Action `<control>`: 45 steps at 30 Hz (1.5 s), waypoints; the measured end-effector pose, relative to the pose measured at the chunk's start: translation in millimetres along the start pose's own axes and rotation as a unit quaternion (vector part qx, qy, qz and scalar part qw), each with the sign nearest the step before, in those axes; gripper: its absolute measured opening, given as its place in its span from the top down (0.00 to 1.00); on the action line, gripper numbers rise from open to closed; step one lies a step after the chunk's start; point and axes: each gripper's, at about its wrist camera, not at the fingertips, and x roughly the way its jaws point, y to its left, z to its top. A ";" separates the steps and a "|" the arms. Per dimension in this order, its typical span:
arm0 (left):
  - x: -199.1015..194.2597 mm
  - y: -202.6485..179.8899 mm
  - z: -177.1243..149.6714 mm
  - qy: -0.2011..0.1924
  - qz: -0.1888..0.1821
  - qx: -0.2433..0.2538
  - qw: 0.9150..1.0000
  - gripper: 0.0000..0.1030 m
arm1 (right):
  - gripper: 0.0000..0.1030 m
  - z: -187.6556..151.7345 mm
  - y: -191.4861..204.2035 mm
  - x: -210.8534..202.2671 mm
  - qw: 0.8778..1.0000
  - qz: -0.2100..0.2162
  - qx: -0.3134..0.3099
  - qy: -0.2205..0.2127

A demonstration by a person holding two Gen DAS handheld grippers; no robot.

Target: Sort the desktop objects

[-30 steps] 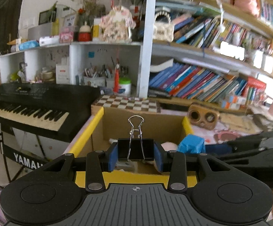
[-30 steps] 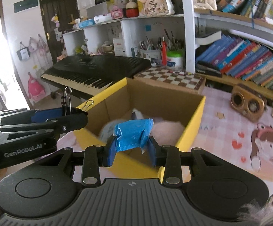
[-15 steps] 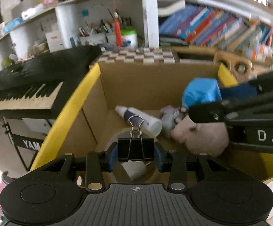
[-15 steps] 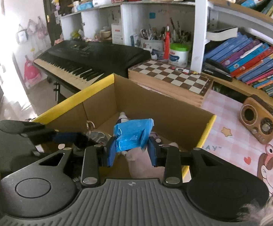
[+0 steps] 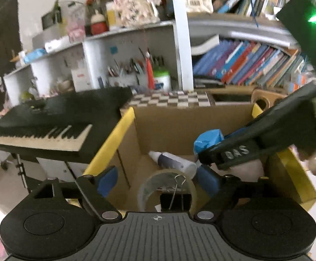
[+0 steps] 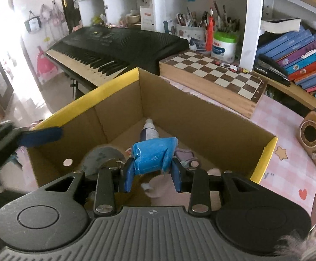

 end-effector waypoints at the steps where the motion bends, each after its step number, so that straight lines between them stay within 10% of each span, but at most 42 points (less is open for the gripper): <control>1: -5.6 0.2 -1.9 -0.005 0.004 -0.002 1.000 0.18 | 0.68 2.0 -0.2 2.6 1.000 0.001 -0.003 0.004; 10: -28.7 2.9 -9.9 -0.011 0.019 -0.021 1.000 0.16 | 0.67 3.7 12.4 28.2 0.998 0.002 -0.037 0.056; 21: -50.4 20.7 -8.3 -0.028 0.010 -0.058 0.998 0.13 | 0.47 -9.3 16.7 -12.3 1.000 -0.016 0.008 0.006; 45: -144.6 -11.2 -52.8 -0.052 -0.072 -0.035 0.995 0.01 | 0.31 -173.5 64.2 -190.5 0.951 -0.235 0.161 -0.121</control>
